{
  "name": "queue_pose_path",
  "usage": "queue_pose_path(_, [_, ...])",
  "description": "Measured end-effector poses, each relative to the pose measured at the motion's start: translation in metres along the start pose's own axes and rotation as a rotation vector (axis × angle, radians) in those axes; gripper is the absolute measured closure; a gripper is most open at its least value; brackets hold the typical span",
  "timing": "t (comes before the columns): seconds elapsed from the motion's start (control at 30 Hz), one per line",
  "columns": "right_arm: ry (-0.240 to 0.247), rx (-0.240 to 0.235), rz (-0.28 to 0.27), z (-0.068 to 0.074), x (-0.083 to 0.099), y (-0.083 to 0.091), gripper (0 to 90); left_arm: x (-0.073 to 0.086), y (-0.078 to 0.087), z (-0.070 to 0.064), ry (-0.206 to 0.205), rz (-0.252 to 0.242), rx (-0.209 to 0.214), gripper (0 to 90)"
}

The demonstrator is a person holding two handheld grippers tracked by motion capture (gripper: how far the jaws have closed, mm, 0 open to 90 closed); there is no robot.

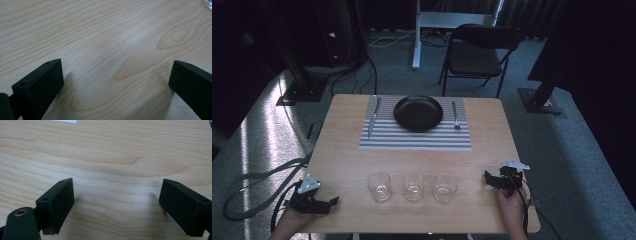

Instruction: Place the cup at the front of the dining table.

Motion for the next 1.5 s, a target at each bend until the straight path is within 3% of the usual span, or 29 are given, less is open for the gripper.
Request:
queue_pose_path(0.57, [0.000,0.000,0.000,0.000,0.000,0.000,12.2,0.001,0.001,0.000,-0.005,0.001,0.004,0.1])
queue_pose_path(0.87, [0.000,0.000,0.000,0.000,0.000,0.000,12.2,0.000,0.002,0.002,0.025,0.006,-0.026,0.7])
queue_pose_path(1.5, [0.000,0.000,0.000,0.000,0.000,0.000,12.2,-0.002,0.002,-0.020,-0.031,0.047,0.035,1.2])
Point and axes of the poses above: each handheld gripper's, and its own axes: y roughly backward along the jaws, x roughly out of its underside, z roughly to its left, the point moved 4 cm from there along -y, roughly forward along the jaws, and after that the axes turned 11 degrees about y, right-handed, at the moved point
